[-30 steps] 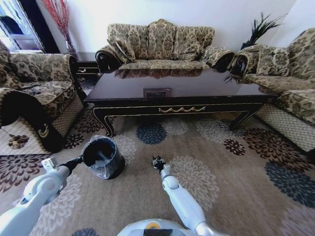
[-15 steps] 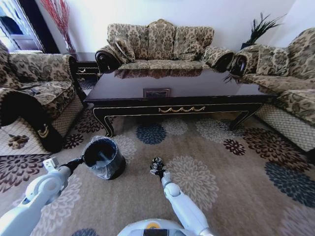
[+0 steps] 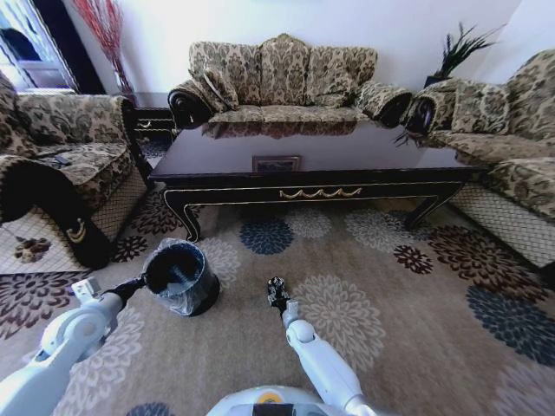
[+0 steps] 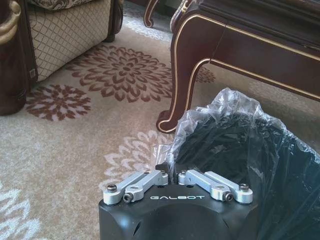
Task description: Move to the front of the table and pick up the trash from the floor, then place it into the trash bin.
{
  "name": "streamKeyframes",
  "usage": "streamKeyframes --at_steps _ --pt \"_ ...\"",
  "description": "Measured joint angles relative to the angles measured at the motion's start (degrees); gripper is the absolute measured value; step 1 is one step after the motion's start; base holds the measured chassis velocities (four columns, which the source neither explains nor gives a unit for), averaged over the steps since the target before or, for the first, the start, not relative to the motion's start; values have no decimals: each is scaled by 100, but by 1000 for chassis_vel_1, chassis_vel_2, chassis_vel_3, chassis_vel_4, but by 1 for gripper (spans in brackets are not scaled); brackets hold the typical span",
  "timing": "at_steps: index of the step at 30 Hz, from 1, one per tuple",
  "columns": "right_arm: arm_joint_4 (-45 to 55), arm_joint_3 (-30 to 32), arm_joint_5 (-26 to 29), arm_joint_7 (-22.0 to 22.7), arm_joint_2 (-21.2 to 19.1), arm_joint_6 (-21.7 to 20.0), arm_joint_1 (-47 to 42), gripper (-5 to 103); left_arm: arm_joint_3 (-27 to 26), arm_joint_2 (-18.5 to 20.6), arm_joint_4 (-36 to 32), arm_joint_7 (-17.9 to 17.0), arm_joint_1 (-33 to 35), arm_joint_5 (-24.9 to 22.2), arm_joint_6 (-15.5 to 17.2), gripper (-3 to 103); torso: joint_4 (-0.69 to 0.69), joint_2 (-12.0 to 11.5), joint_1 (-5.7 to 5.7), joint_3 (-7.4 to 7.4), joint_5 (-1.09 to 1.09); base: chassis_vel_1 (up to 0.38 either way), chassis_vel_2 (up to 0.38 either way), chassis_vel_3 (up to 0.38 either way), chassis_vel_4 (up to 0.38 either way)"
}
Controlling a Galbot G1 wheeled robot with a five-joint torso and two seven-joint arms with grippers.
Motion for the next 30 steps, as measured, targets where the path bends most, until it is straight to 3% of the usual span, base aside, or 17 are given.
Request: streamKeyframes --at_steps 2,5,12,19,27,30 --pt "0 0 -16 9 13 -1 -13 20 3 -6 -2 -4 1 5 0 4 0 0 0 0 0 0 0 0 0" --pt "15 4 -19 30 17 -9 -32 13 14 -7 -6 -6 1 13 0 4 1 0 0 0 0 0 0 0 0" --pt "484 34 206 188 -153 -132 -132 12 235 13 -31 -21 -59 114 0 4 1 0 0 0 1 0 0 0 0" --pt "2536 233 1115 587 -838 -623 -586 12 1046 93 23 -139 -369 409 65 4 0 0 0 0 2 0 0 0 0" --pt "4832 409 1622 786 -1563 -1041 -1197 12 1877 142 104 -300 -899 566 162 4 -4 0 0 0 1 0 0 0 0" --pt "5669 240 1733 808 -1993 -1178 -1358 12 1978 90 -44 -393 -904 576 206 4 2 0 0 0 1 0 0 0 0"
